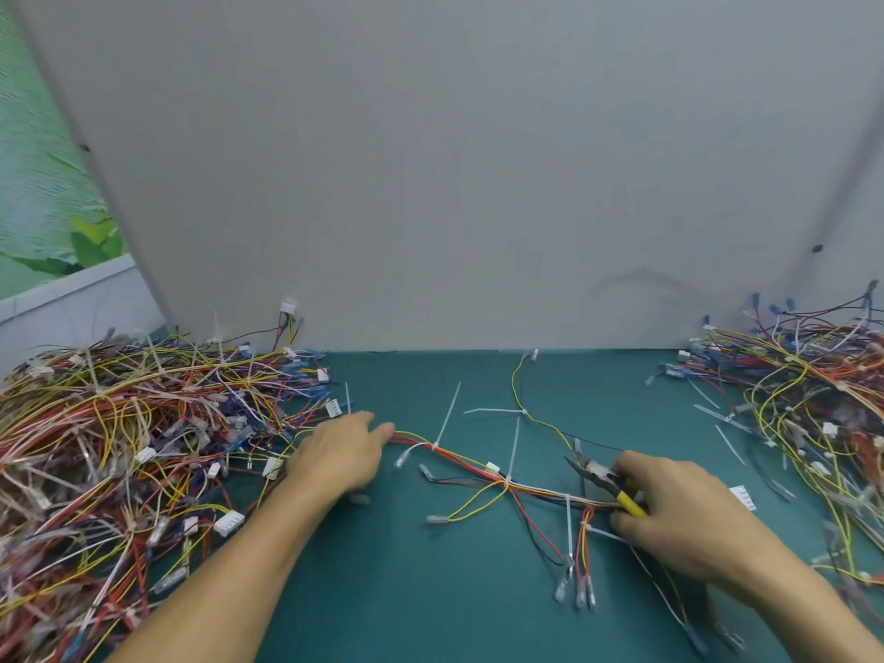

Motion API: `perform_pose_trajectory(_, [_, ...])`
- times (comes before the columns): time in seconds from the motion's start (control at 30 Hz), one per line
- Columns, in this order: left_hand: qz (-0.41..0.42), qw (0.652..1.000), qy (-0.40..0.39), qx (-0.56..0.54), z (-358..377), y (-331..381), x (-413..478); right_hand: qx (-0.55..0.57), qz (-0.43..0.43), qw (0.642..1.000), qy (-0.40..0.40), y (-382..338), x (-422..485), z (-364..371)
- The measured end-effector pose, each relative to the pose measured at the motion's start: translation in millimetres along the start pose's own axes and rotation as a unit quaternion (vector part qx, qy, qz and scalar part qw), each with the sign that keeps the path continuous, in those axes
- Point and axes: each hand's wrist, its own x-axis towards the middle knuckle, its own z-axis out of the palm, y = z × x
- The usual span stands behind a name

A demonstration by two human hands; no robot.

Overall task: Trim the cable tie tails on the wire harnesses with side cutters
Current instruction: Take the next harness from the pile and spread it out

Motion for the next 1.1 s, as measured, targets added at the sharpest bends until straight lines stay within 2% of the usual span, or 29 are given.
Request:
perform_pose_trajectory(0.1, [-0.029, 1.000, 0.001, 0.005, 6, 5, 12, 0.010, -0.001, 1.000, -0.005, 0, -2, -4])
perform_pose_trajectory(0.17, [-0.018, 1.000, 0.023, -0.004, 9, 10, 7, 0.010, -0.009, 1.000, -0.003, 0, -3, -7])
perform_pose_trajectory(0.3, [0.041, 0.990, 0.100, -0.088, 17, 10, -23, 0.011, -0.041, 0.999, -0.017, -2, -5, -8])
perform_pose_trajectory(0.37, [0.089, 0.971, 0.137, -0.174, 23, 8, -38, 0.027, -0.066, 0.997, -0.025, -6, -6, -9])
perform_pose_trajectory(0.43, [0.090, 0.934, 0.118, -0.325, 24, 7, -48, 0.045, -0.090, 0.994, -0.046, -9, -8, -10])
perform_pose_trajectory(0.53, [0.048, 0.839, 0.049, -0.540, 25, 2, -54, 0.102, -0.081, 0.990, -0.054, -11, -9, -16])
perform_pose_trajectory(0.63, [-0.013, 0.768, 0.024, -0.639, 30, -7, -56, 0.199, -0.015, 0.979, 0.043, -3, -5, -31])
perform_pose_trajectory(0.7, [-0.040, 0.742, 0.004, -0.669, 33, -10, -56, 0.183, 0.025, 0.978, 0.094, 7, -3, -39])
perform_pose_trajectory(0.8, [-0.048, 0.740, -0.011, -0.671, 32, -13, -55, 0.109, 0.052, 0.990, 0.079, 12, -3, -39])
perform_pose_trajectory(0.93, [-0.047, 0.748, -0.026, -0.662, 30, -13, -54, 0.089, 0.054, 0.994, -0.031, -3, -5, -22])
perform_pose_trajectory(1.1, [-0.042, 0.738, -0.035, -0.673, 30, -15, -52, 0.072, 0.069, 0.994, -0.051, -12, -5, -7])
